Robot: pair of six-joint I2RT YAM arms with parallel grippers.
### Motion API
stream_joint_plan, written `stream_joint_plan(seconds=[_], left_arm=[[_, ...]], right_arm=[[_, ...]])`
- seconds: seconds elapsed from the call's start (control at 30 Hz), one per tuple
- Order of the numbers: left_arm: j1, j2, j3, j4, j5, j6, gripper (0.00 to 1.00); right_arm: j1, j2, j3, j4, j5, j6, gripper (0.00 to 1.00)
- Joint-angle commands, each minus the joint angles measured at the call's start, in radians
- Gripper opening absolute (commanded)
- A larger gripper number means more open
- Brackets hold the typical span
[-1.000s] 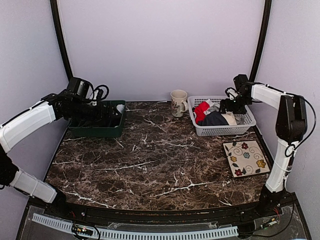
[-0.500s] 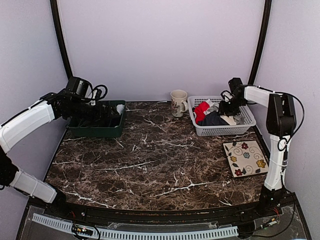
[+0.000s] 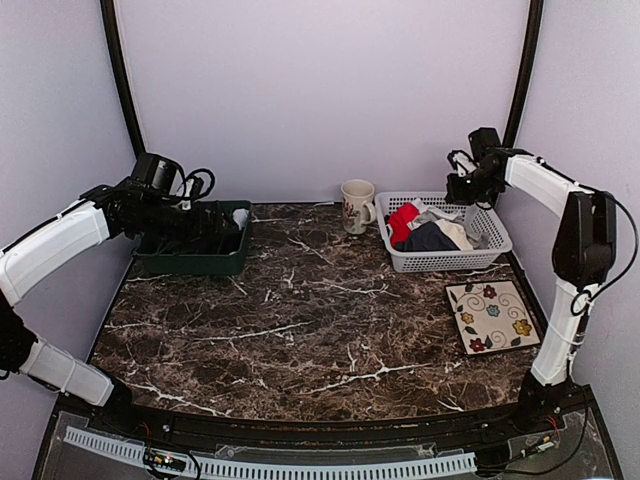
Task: Roll the underwear
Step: Pick up the underwear from the bin.
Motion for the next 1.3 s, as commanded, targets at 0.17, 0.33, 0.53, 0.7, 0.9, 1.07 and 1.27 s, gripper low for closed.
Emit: stream_joint_plan(seconds=[0.17,0.33,0.53,0.7,0.9,1.07,1.27], left_arm=[[0.007,0.008,0.011,0.042,0.041,-0.002,0.99],[0.008,-0.005,0.011,0.033,0.042,-0.004,0.99],[0.008,-0.056,-0.002,-0.001,0.003,-0.01,0.99],[0.007,-0.076,-0.01,-0.026,-0.02,-0.011,0.99],[0.007,-0.064,-0.006,-0.023,-0.025,-0.013,0.99],[0.008,-0.038,-0.001,0.001,-0.013,-0.014,0.99],[0.008,0.012,0.025,0.027,0.01,-0.006,0.99]], right_arm=[[0.009,-0.091,0.016,0.005,-0.004,0.009,0.13],[0.005,0.056,0.105,-0.068,0.01,0.012,0.33],[-0.009,0.182,0.157,-0.089,0.04,0.016,0.44],[-0.019,0.246,0.177,-0.088,0.03,0.021,0.41],[-0.019,0.254,0.197,-0.082,-0.017,0.038,0.06],[-0.019,0.194,0.191,-0.076,-0.011,0.035,0.0],[-0.02,0.123,0.157,-0.046,0.013,0.043,0.0]])
